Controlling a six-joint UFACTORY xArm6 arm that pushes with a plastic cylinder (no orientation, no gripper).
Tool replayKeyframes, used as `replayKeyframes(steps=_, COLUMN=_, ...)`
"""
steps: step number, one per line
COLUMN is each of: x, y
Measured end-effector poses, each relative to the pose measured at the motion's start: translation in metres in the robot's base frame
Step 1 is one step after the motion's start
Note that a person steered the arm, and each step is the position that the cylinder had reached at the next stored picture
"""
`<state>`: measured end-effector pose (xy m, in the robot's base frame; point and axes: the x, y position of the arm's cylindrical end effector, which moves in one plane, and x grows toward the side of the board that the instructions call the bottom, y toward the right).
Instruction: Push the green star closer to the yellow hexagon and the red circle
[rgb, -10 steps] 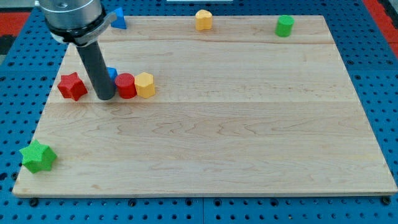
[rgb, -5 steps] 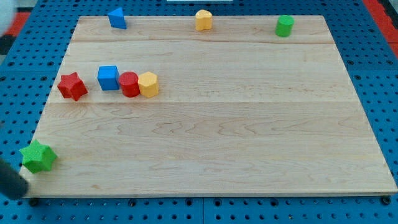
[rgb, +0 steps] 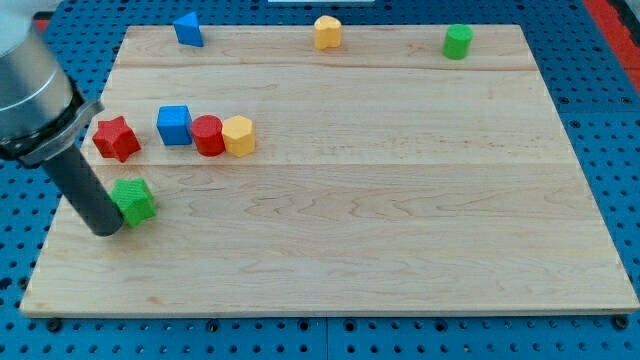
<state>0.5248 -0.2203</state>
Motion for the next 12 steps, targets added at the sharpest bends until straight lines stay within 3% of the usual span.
replayKeyframes(steps=1, x=-0.015, y=0.025)
replayKeyframes(steps=3, x=-0.031, y=0.139)
replayKeyframes(steps=5, x=-0.034, y=0.109)
replayKeyframes(steps=7, x=-0.04, y=0.167)
replayKeyframes(steps=8, x=0.003, y=0.109)
replayKeyframes(steps=9, x=-0.002, y=0.021)
replayKeyframes(steps=10, x=-0.03, y=0.016)
replayKeyframes(steps=11, x=-0.049, y=0.095)
replayKeyframes(steps=12, x=-0.05, y=0.071)
